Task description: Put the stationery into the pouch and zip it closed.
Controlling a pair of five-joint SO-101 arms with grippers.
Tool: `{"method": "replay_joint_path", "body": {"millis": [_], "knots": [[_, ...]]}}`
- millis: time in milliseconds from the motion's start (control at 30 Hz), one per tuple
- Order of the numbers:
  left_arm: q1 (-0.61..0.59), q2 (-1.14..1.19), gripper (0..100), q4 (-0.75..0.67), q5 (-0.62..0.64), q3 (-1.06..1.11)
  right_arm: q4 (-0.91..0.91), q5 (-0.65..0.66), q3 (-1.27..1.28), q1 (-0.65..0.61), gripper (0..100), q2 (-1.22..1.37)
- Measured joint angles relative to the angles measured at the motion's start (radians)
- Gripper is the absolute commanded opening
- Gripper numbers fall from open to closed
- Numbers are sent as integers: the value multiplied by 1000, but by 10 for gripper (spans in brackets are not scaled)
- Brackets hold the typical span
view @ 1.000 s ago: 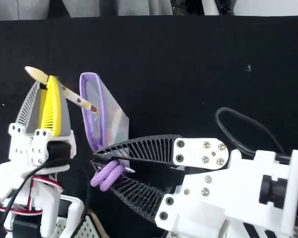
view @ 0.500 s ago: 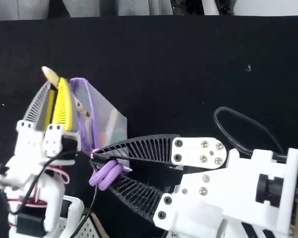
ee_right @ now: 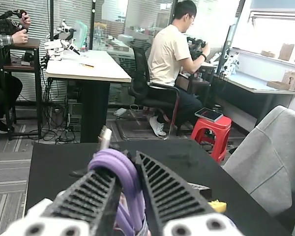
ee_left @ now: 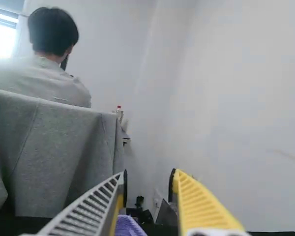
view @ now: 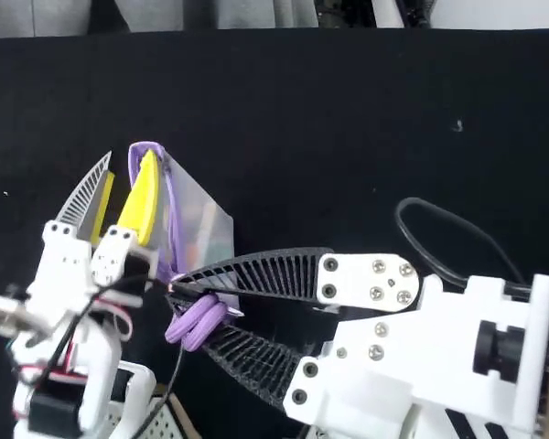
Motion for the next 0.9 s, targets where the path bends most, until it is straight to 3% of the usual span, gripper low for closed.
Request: {"method": "replay_joint_path", "body": {"millis": [233,367,533,900], "knots": [[68,-8,166,112,0,-302,0,2,0,2,11,0],[-52,-9,166,166,0,-434,0,2,0,52,11,0],[-203,-9,166,302,0,-433,-14,2,0,109,11,0],[-215,-9,171,713,0,-402,-25,31,0,160,11,0]]}}
